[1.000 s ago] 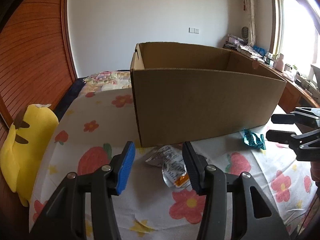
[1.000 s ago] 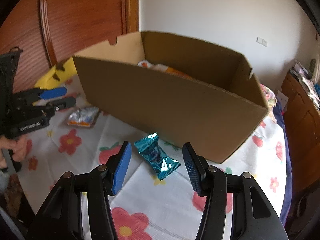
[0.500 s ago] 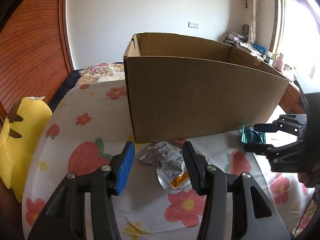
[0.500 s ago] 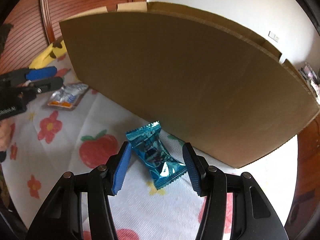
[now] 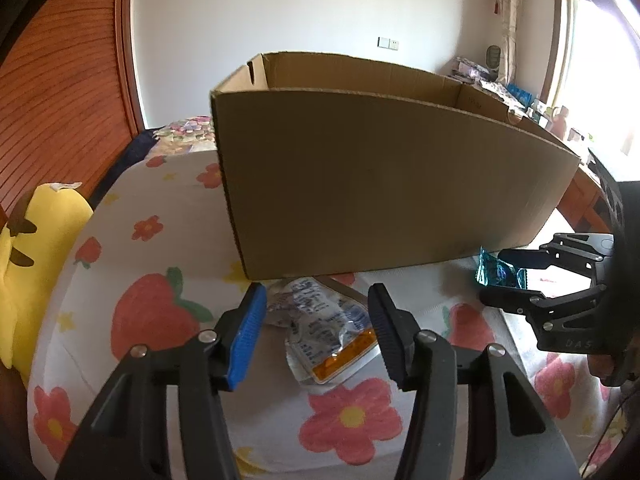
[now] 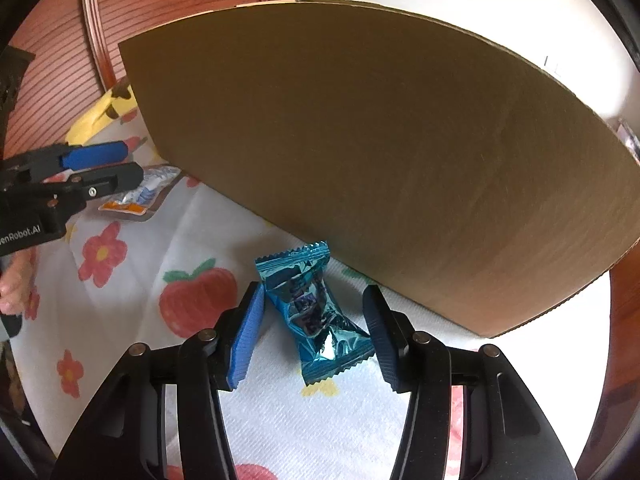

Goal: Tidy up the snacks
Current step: 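Close left tool on clear foil packet while right tool closes on teal candy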

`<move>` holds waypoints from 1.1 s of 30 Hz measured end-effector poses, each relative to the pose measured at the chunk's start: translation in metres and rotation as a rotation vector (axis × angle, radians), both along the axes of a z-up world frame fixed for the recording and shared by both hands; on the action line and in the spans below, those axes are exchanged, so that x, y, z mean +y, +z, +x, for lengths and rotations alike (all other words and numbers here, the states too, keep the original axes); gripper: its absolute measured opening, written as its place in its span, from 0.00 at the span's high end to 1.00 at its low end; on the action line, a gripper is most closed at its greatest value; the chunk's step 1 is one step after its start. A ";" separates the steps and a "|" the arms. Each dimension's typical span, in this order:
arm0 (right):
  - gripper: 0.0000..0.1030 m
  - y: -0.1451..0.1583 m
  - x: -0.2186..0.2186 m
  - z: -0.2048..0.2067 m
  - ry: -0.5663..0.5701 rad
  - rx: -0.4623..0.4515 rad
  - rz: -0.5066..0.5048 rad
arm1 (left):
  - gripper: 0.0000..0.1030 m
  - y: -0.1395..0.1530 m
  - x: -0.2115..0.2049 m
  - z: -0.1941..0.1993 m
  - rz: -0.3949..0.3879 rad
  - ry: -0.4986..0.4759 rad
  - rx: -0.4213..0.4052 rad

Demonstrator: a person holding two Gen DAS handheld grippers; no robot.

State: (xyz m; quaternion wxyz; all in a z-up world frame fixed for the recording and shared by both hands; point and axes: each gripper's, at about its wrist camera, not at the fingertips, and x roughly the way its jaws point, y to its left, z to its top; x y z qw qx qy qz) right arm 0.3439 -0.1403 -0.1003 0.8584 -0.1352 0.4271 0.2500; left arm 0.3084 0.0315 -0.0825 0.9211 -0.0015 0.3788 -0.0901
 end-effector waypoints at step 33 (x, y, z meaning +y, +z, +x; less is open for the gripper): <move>0.49 -0.001 -0.006 -0.005 0.039 -0.024 0.024 | 0.39 -0.011 -0.005 -0.004 0.096 0.085 0.057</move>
